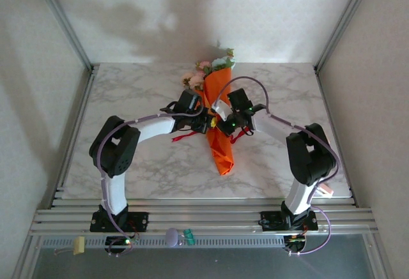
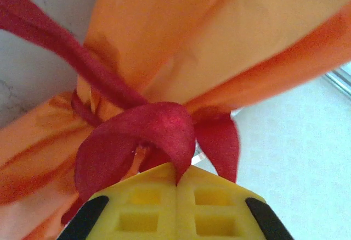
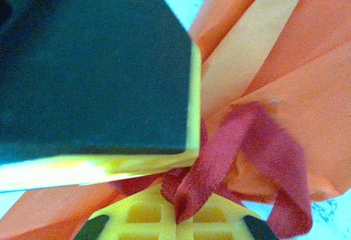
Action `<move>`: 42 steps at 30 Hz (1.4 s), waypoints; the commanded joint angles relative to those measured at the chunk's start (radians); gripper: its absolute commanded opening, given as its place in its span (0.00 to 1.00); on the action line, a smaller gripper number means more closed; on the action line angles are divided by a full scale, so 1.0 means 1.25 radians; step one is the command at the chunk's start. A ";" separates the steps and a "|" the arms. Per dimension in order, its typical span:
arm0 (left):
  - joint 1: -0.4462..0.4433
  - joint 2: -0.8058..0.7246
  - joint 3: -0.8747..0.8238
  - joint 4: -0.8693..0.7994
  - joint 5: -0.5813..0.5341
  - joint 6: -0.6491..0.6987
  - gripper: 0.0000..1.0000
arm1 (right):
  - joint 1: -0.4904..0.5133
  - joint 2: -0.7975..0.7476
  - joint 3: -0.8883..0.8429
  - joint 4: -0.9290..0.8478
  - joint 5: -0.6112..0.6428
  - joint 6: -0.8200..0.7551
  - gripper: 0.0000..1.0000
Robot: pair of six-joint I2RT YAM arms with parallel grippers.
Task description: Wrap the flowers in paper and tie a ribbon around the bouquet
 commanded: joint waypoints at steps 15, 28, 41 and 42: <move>-0.021 -0.110 -0.074 -0.061 -0.082 0.022 0.25 | -0.006 -0.047 -0.023 -0.018 -0.066 -0.012 0.00; -0.037 -0.110 -0.021 -0.107 -0.089 0.052 0.23 | -0.075 0.112 0.169 -0.143 -0.172 0.061 0.00; -0.039 -0.066 0.002 -0.068 -0.104 0.022 0.18 | -0.085 0.124 0.178 -0.145 -0.180 0.110 0.02; -0.040 -0.062 0.003 -0.067 -0.103 0.022 0.18 | -0.085 0.118 0.175 -0.141 -0.179 0.112 0.03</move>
